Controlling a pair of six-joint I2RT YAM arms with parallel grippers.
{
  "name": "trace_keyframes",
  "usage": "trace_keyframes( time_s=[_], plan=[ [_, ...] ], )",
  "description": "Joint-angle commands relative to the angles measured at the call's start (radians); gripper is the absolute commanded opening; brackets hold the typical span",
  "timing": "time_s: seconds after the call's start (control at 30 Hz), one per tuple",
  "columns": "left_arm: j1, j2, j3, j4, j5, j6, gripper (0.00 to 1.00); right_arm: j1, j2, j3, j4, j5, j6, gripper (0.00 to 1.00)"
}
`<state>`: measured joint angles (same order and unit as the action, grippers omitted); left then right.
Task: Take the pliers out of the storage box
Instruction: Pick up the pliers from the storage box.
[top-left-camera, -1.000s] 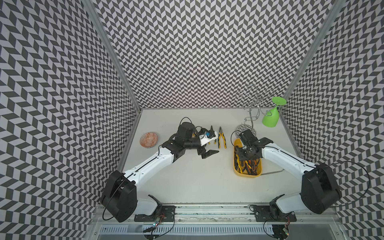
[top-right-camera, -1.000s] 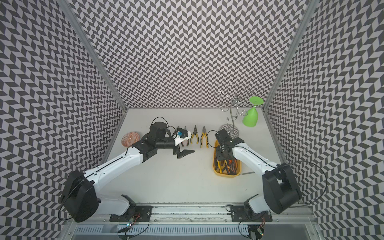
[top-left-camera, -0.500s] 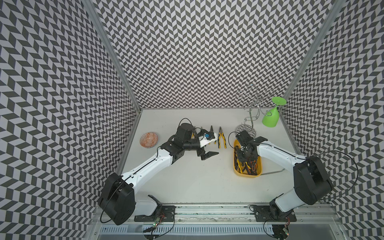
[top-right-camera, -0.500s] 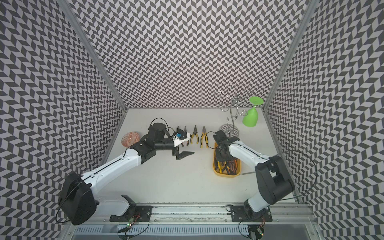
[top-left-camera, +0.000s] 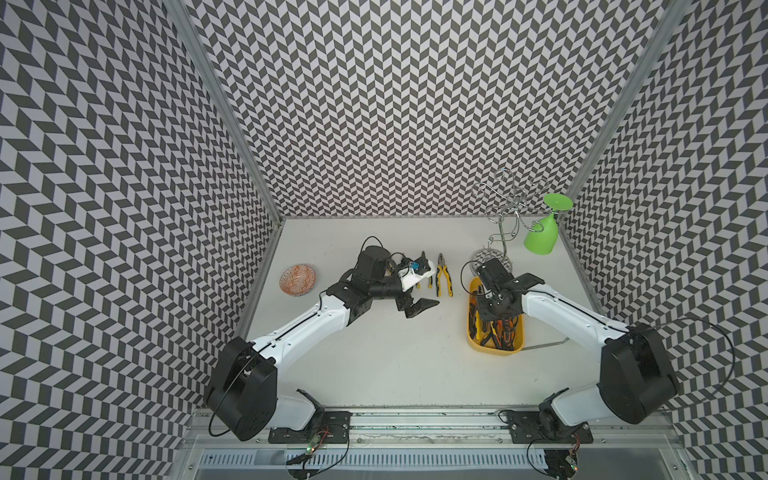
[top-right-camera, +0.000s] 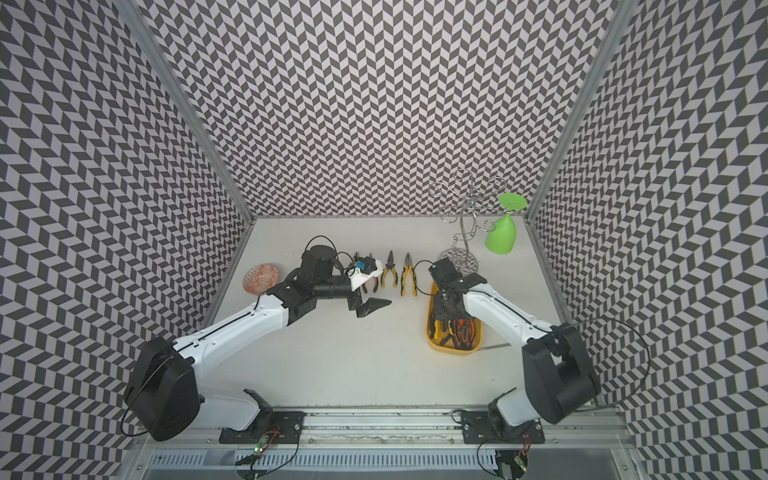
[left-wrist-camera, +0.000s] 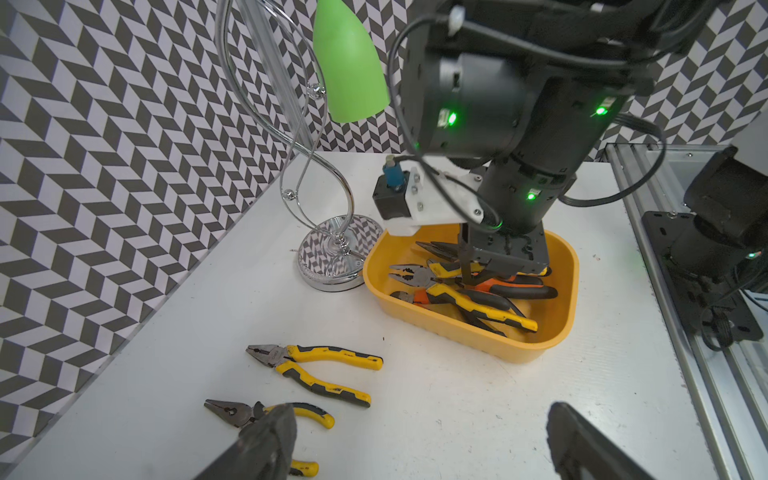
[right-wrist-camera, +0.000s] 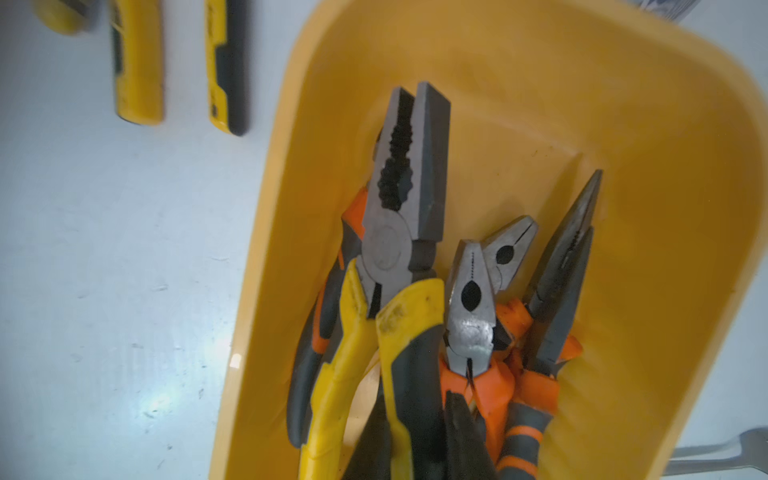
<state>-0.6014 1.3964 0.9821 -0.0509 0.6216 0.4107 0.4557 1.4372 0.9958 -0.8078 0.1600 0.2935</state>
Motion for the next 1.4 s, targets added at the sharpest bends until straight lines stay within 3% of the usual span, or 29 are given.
trace_keyframes(
  time_s=[0.0, 0.2, 0.43, 0.6, 0.7, 0.8, 0.93, 1.1, 1.23, 1.37],
  plan=[
    [0.006, 0.015, 0.03, 0.072, -0.051, -0.11, 0.98, 0.0, -0.101, -0.004, 0.086, -0.007, -0.028, 0.0],
    [0.029, 0.048, 0.078, 0.154, -0.062, -0.329, 0.98, 0.0, -0.302, -0.086, 0.252, -0.028, -0.07, 0.0],
    [0.024, 0.096, 0.065, 0.429, 0.113, -0.687, 0.9, 0.0, -0.531, -0.235, 0.595, -0.241, -0.055, 0.0],
    [-0.012, 0.123, 0.03, 0.655, 0.157, -0.918, 0.82, 0.0, -0.596, -0.302, 0.806, -0.379, 0.027, 0.0],
    [-0.046, 0.148, 0.044, 0.686, 0.166, -0.959, 0.69, 0.0, -0.597, -0.309, 0.872, -0.419, 0.071, 0.0],
    [-0.074, 0.181, 0.065, 0.696, 0.199, -0.98, 0.66, 0.0, -0.592, -0.309, 0.911, -0.444, 0.082, 0.0],
    [-0.099, 0.213, 0.1, 0.681, 0.211, -0.972, 0.51, 0.0, -0.596, -0.308, 0.951, -0.479, 0.063, 0.0],
    [-0.105, 0.251, 0.171, 0.6, 0.25, -0.931, 0.19, 0.0, -0.591, -0.301, 0.968, -0.511, 0.049, 0.0],
    [-0.114, 0.271, 0.184, 0.627, 0.276, -0.954, 0.18, 0.0, -0.581, -0.301, 0.969, -0.534, 0.035, 0.0],
    [-0.126, 0.283, 0.194, 0.651, 0.283, -0.981, 0.33, 0.0, -0.571, -0.301, 0.964, -0.557, 0.024, 0.0]
  ],
)
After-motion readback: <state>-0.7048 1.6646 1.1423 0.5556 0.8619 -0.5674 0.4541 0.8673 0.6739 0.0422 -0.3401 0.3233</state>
